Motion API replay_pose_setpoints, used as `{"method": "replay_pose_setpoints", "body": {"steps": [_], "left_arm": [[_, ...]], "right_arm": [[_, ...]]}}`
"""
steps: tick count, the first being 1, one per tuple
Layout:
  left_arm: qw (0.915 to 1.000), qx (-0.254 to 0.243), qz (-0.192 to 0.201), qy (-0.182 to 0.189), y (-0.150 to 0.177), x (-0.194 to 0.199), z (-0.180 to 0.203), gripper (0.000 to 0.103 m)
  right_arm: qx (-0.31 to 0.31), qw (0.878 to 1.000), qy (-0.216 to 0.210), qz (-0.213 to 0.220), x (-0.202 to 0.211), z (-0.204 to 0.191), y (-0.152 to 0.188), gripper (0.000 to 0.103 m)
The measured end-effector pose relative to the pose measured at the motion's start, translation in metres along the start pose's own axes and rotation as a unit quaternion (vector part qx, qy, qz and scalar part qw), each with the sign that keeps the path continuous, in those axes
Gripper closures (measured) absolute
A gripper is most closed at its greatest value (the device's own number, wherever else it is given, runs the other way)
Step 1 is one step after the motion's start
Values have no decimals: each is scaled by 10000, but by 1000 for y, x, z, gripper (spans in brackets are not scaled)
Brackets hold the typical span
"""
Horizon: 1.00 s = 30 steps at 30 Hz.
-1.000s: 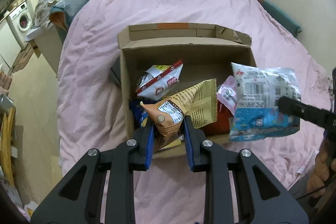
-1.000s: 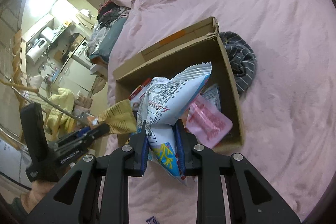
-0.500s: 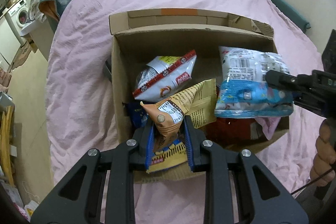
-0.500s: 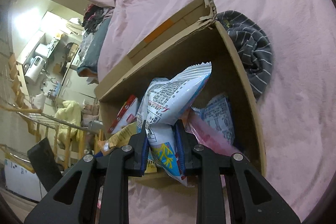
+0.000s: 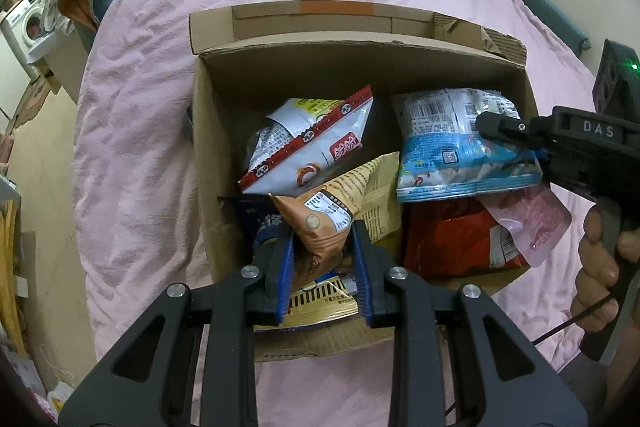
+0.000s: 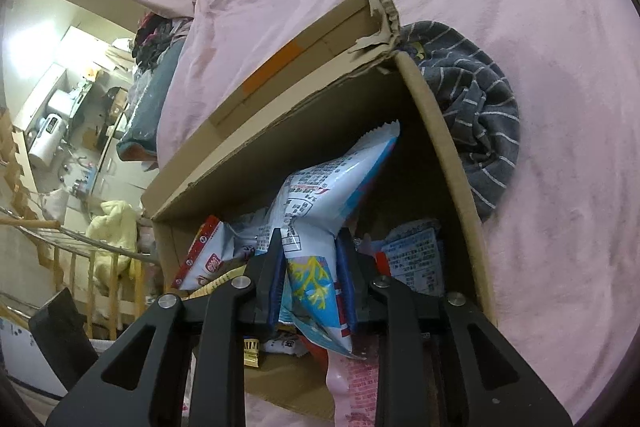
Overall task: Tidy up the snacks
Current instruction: 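Open both tools to drop the white-blue bag and gold bar into the box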
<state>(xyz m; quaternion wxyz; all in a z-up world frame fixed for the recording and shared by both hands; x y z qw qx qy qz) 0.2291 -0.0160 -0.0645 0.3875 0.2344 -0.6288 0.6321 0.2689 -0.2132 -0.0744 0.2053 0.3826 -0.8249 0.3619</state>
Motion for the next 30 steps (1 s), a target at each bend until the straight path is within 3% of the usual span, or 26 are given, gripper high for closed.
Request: {"method": "replay_pose_setpoints", "body": {"steps": [11, 15, 19, 24, 26, 30], "left_arm": [[9998, 7, 171, -42, 0, 6, 4, 77], [9995, 38, 291, -121, -2, 11, 2, 60], [9990, -67, 399, -172, -4, 15, 5, 52], [9976, -113, 650, -218, -9, 24, 7, 19], [9968, -69, 764, -231, -11, 28, 5, 18], [9963, -58, 826, -227, -12, 30, 5, 18]], "right_arm": [[61, 10000, -33, 31, 6, 2, -2, 75], [96, 9999, -34, 12, 6, 0, 1, 75], [220, 9997, 25, 46, 8, -3, -1, 74], [390, 9991, 143, 102, 10, -4, 0, 53], [516, 9984, 196, 105, 10, -7, 0, 47], [960, 9943, 419, 194, 16, -18, 0, 18]]}}
Point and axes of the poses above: each gripper's, at about its wrist camera, not at the fingertips, and x roughly against the way its jaws point, z to its right, y to its underside, the point moved 5 cm from there along -x, roughly the way its jaws point, and after that the axes turned 10 degrees about z, right-handed, at the moved point
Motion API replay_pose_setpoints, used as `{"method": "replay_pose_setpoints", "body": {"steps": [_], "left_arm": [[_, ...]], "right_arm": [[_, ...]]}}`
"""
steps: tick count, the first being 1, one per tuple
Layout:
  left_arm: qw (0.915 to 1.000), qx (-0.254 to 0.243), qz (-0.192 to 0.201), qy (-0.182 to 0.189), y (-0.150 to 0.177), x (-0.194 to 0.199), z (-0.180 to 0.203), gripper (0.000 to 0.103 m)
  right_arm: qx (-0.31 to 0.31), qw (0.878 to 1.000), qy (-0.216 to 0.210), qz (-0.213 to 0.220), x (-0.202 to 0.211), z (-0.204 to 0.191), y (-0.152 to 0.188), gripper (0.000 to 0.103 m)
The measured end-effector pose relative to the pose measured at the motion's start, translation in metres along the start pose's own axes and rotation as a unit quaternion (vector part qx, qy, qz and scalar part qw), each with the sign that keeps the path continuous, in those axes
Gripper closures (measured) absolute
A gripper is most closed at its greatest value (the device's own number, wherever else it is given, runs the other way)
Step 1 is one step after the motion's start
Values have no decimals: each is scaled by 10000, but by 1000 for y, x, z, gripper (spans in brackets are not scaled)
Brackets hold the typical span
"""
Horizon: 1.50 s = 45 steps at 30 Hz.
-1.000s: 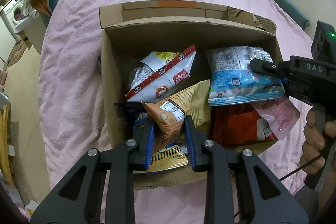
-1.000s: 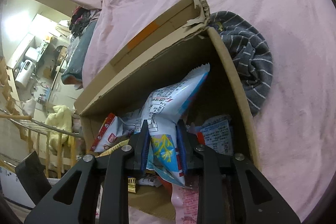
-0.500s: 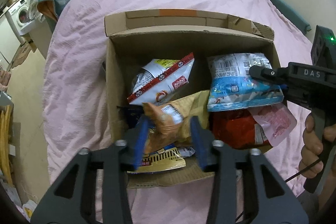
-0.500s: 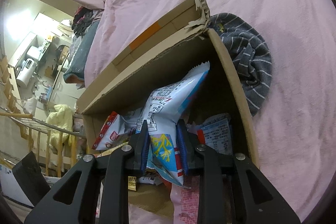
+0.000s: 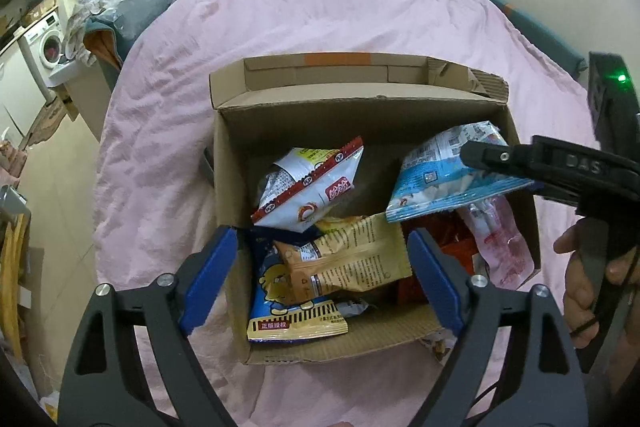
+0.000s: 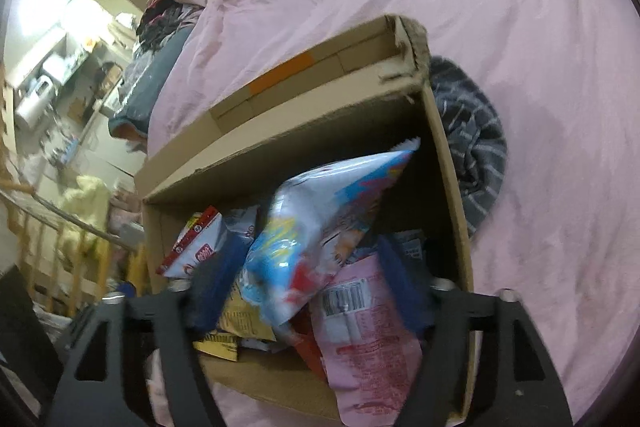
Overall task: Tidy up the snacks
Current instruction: 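Open both tools to drop the white-blue bag and gold bar into the box, then move both open tools back toward the last snack bars on the bed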
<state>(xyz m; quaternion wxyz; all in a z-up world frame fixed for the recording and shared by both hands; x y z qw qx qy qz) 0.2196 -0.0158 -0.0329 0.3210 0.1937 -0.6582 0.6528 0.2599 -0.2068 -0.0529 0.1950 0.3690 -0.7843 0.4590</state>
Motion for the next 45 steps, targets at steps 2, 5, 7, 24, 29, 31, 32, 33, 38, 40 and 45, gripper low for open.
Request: {"method": "replay_pose_setpoints", "body": {"steps": [2, 5, 7, 24, 29, 31, 32, 33, 38, 40, 45], "left_arm": [[10000, 36, 9, -23, 0, 1, -1, 18], [9999, 134, -1, 30, 1, 2, 0, 18], [9999, 102, 46, 2, 2, 6, 0, 18], [9997, -25, 235, -107, 12, 38, -4, 18], [9996, 253, 89, -7, 23, 42, -4, 18], [9995, 314, 41, 37, 28, 44, -3, 18], [9995, 313, 28, 44, 31, 46, -2, 18], [9996, 293, 24, 42, 34, 48, -1, 18], [9997, 238, -49, 55, 46, 55, 1, 18], [9996, 244, -126, 62, 52, 57, 1, 18], [9991, 86, -379, 177, 70, 59, 6, 18]], "right_arm": [[164, 9999, 38, 25, 5, -4, -1, 16], [160, 9998, 70, 45, 15, -3, 2, 16], [18, 9999, 14, 112, 25, -1, 2, 16], [106, 9994, 28, 320, 68, -7, 19, 16], [-68, 9994, 57, 323, 81, 0, 30, 16], [-146, 9992, 87, 354, 87, 3, 35, 16], [-173, 9991, 99, 364, 89, 4, 37, 16], [-209, 9991, 103, 362, 91, 6, 39, 16], [-269, 9990, 144, 326, 101, 10, 52, 16], [-287, 9991, 153, 284, 104, 11, 59, 16], [-197, 9994, 233, 144, 111, 13, 78, 16]]}}
Point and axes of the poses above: each gripper's, at about its wrist camera, not at the fingertips, and x roughly against the way its jaws point, z to its right, y to its underside, the point moved 5 cm from there along -x, roughly the way its jaws point, and after that the axes turned 10 degrees about z, right-handed, at the moved point
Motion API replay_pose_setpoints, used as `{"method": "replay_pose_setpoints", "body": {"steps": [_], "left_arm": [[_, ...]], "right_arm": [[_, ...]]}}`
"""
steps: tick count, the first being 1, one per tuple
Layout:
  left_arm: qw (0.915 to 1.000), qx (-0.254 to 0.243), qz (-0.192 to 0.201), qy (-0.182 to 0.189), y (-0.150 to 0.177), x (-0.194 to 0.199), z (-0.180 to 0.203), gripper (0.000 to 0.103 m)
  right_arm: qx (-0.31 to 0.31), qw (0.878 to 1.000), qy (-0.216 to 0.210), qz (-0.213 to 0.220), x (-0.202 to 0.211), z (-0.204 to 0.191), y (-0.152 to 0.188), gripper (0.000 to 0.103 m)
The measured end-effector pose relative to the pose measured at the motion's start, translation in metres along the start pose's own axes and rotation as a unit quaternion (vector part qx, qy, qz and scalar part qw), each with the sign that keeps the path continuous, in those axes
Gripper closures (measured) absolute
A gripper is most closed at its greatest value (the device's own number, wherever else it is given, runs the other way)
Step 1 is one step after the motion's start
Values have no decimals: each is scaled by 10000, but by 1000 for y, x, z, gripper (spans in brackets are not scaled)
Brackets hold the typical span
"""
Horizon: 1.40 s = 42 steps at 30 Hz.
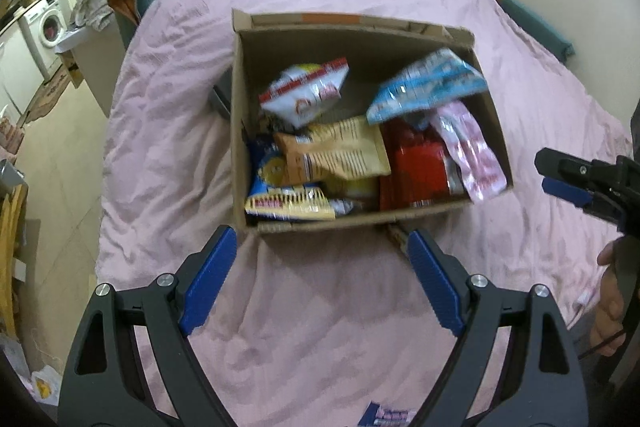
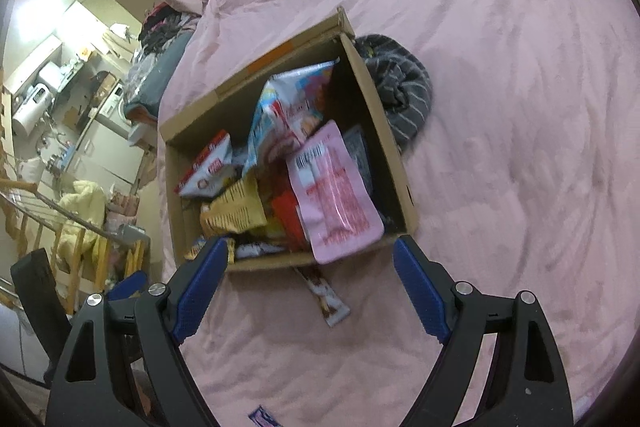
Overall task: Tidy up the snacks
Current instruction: 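Move both open tools back toward the last snack bars on the bed, then grasp a brown chocolate bar with the right tool while the left tool grasps a white-blue bar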
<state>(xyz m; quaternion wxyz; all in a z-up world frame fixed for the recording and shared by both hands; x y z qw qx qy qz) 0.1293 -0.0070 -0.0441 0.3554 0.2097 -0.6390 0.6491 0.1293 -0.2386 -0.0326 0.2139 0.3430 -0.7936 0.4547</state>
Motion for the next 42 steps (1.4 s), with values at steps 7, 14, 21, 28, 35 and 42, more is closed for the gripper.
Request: {"method": "replay_pose_setpoints", "body": {"steps": [7, 14, 21, 28, 35, 42], "left_arm": [[9907, -777, -842, 736, 41, -13, 23, 18], [9502, -1985, -1875, 1505, 103, -13, 58, 18], [8881, -3419, -2333, 1999, 157, 2, 96, 18], [8855, -3185, -2689, 2053, 173, -27, 112, 50], [8989, -3050, -2382, 2055, 154, -26, 124, 89], [9369, -2269, -2181, 1521, 118, -30, 101, 89]], "right_arm": [[124, 9994, 278, -172, 9, 19, 22, 16], [167, 9975, 574, -376, 13, 46, 37, 16], [124, 9982, 508, -301, 18, 44, 34, 16], [-7, 9984, 404, -390, 13, 42, 35, 16], [-41, 9981, 445, -418, 13, 43, 36, 16], [53, 9969, 473, -628, 2, 37, 43, 16]]}}
Point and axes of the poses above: each gripper's, at about its wrist camera, not at the fingertips, and x roughly against the way its jaws point, z to its right, y to its underside, the point moved 5 cm from there along -x, roughly the way its jaws point, and after that the axes turned 10 degrees about z, right-handed, at the moved point
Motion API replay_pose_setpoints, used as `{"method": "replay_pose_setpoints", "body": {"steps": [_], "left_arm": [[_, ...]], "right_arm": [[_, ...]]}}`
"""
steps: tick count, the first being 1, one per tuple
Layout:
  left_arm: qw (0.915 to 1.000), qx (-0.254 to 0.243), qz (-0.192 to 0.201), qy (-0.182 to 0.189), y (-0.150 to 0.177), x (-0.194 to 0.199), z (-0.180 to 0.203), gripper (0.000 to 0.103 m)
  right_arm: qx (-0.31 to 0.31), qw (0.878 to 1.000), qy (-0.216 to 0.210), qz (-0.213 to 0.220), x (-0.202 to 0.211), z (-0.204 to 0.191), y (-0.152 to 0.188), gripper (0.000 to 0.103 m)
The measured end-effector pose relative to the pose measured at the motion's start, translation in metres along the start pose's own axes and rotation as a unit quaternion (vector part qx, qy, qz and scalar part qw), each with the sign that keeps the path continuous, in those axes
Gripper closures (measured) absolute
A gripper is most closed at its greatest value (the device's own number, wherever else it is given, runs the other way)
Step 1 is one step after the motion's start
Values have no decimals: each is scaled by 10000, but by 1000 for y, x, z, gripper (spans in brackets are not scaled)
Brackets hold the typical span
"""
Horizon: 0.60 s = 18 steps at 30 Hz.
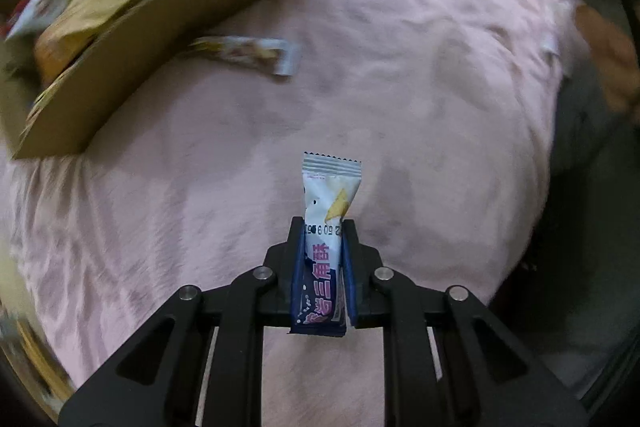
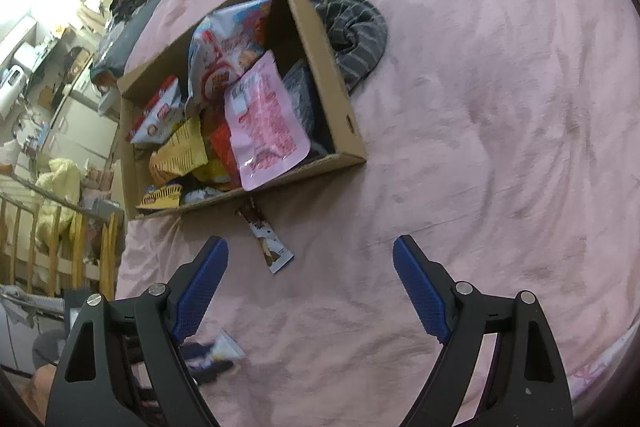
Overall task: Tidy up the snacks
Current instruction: 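Grasp a brown chocolate bar with the right tool while the left tool grasps a white-blue bar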
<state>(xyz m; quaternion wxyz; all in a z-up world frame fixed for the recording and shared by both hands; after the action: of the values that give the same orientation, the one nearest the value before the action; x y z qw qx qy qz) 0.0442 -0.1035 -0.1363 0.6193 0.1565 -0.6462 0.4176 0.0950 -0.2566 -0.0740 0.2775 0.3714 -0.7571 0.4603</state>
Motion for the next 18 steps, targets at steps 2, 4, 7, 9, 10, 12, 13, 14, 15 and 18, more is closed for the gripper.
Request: {"method": "replay_pose_setpoints", "body": {"steps": [2, 4, 7, 9, 10, 12, 13, 14, 15, 18], "left_arm": [[9992, 355, -22, -183, 0, 0, -14, 89], [9965, 785, -21, -302, 0, 1, -29, 89], [9898, 1323, 27, -519, 0, 6, -51, 89], [9840, 1639, 100, -689, 0, 12, -67, 89], [9802, 1829, 133, -745, 1, 15, -74, 89], [9735, 2130, 177, -812, 3, 19, -87, 89], [9698, 2278, 203, -845, 4, 22, -92, 89], [9675, 2365, 218, -863, 6, 24, -95, 89], [9662, 2418, 240, -862, 7, 25, -97, 89], [9640, 2442, 328, -1005, 22, 34, -111, 89]], "right_arm": [[145, 9998, 65, -136, -9, -7, 4, 16], [305, 9991, 99, -274, -20, -15, 8, 16], [661, 9966, 204, -457, -37, -27, 12, 16], [1101, 9914, 303, -636, -53, -37, 16, 16], [1312, 9883, 341, -703, -61, -42, 19, 16], [1510, 9843, 424, -810, -73, -46, 25, 16], [1547, 9830, 443, -880, -80, -47, 28, 16], [1594, 9814, 462, -963, -87, -49, 31, 17], [1650, 9800, 493, -995, -91, -50, 33, 18], [1970, 9734, 648, -975, -104, -59, 35, 18]]}}
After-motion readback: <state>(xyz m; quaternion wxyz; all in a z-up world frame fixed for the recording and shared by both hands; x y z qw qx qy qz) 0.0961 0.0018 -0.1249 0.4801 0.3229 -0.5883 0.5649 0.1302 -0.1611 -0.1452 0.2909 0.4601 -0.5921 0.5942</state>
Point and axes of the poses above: each gripper's, at about its wrist camera, not at the fingertips, and x roughly against the way its jaws point, z to its right, y to its underside, the point moved 5 cm from there along -x, roughly the way its jaws point, and after that the axes turned 10 degrees about z, right-handed, at the moved point
